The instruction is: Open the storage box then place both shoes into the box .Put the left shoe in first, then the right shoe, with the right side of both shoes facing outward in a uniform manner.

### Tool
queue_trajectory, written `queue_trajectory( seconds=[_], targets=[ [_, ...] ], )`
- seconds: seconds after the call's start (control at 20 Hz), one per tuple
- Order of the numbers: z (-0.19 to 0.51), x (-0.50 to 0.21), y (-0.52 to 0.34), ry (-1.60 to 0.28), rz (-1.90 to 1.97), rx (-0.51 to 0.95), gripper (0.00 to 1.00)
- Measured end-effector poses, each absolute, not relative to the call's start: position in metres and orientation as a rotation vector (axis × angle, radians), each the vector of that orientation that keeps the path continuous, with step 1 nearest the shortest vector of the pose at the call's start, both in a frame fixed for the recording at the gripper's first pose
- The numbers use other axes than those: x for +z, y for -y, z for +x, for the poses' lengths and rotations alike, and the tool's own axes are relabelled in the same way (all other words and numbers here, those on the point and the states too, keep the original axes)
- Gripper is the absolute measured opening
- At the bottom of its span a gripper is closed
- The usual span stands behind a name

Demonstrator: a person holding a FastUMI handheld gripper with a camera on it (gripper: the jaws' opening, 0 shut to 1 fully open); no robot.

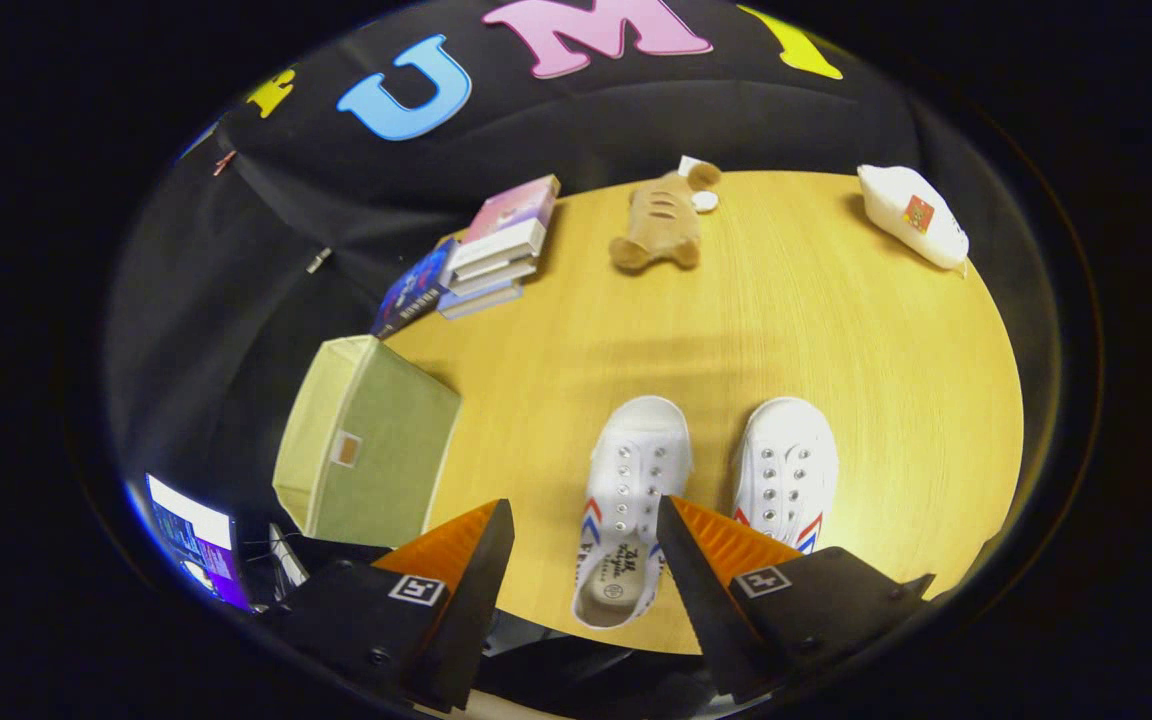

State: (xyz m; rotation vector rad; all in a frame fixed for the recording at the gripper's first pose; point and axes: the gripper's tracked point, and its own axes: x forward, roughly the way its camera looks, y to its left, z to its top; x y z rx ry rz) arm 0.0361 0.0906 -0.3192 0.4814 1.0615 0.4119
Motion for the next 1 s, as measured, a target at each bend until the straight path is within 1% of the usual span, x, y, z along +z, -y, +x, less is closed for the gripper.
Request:
queue_trajectory(
  seconds=[0.05, 0.1, 0.15, 0.25, 0.55, 0.6, 0.65, 0.75, 0.8, 0.9, 1.0],
  targets=[
    [0.035, -0.335, -0.091, -1.103, 0.469, 0.401, 0.87],
    [0.034, -0.349, -0.091, -1.142, 0.462, 0.394, 0.82],
    [0.034, -0.359, -0.093, -1.168, 0.463, 0.389, 0.81],
    [0.039, -0.373, -0.099, -1.194, 0.482, 0.381, 0.73],
    [0.029, -0.423, -0.109, -1.341, 0.435, 0.364, 0.72],
    [0.028, -0.426, -0.112, -1.357, 0.444, 0.360, 0.61],
    [0.029, -0.428, -0.113, -1.370, 0.462, 0.345, 0.58],
    [0.030, -0.427, -0.096, -1.390, 0.455, 0.281, 0.48],
    [0.029, -0.436, -0.105, -1.398, 0.493, 0.281, 0.14],
    [0.029, -0.428, -0.100, -1.379, 0.522, 0.276, 0.10],
    [0.024, -0.422, -0.099, -1.363, 0.516, 0.264, 0.10]
  ],
)
